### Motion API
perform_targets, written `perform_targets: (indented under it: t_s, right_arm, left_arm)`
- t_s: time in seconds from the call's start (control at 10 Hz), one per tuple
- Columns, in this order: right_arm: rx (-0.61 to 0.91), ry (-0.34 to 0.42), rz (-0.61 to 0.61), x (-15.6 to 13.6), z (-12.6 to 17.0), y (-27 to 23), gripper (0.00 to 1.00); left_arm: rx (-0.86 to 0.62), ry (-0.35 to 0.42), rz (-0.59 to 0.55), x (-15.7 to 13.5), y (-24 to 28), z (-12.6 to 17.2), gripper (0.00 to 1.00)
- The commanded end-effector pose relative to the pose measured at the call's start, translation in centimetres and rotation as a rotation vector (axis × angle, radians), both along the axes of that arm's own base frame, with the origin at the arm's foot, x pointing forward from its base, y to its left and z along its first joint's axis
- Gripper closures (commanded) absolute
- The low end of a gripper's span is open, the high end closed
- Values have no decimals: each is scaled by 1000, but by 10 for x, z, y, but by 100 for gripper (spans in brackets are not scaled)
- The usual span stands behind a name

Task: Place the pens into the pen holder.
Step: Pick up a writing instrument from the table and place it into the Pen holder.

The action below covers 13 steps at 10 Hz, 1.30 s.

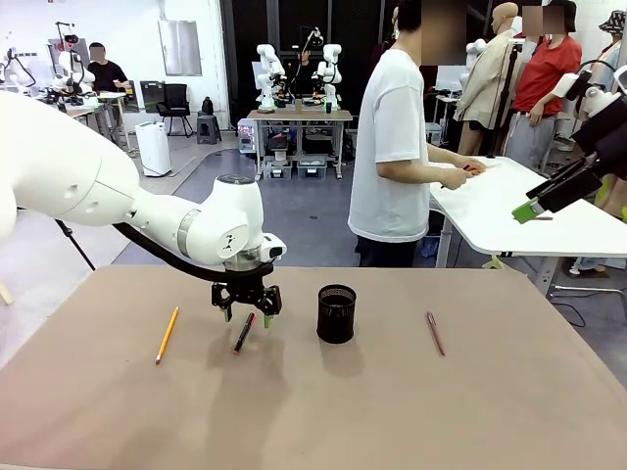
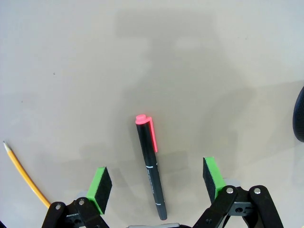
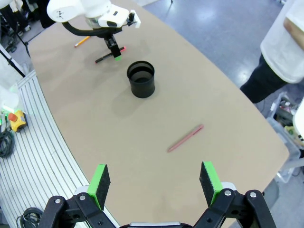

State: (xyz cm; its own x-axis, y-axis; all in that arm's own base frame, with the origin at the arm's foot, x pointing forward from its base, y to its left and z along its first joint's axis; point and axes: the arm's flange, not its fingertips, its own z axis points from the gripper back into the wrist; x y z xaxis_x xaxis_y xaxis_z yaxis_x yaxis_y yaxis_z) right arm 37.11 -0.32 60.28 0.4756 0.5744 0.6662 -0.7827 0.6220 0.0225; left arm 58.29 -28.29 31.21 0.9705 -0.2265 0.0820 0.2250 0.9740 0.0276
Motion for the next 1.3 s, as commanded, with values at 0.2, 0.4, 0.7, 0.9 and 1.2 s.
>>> perform_targets:
  t_s: [0.2, 0.4, 0.7, 0.9, 1.2]
  right_arm:
    - [11, -4, 6, 0, 1, 0, 0]
    - [11, -4, 6, 0, 1, 0, 0]
    - [11, -4, 6, 0, 1, 0, 0]
    - [11, -4, 6, 0, 1, 0, 0]
    - [11, -4, 6, 0, 1, 0, 0]
  left_arm:
    - [28, -39, -7, 0, 1, -3, 50]
    - [31, -38, -7, -1, 3, -2, 90]
    - [38, -34, -5, -2, 3, -5, 100]
    - [44, -26, -1, -3, 5, -8, 100]
    - [25, -34, -15, -11, 6, 3, 100]
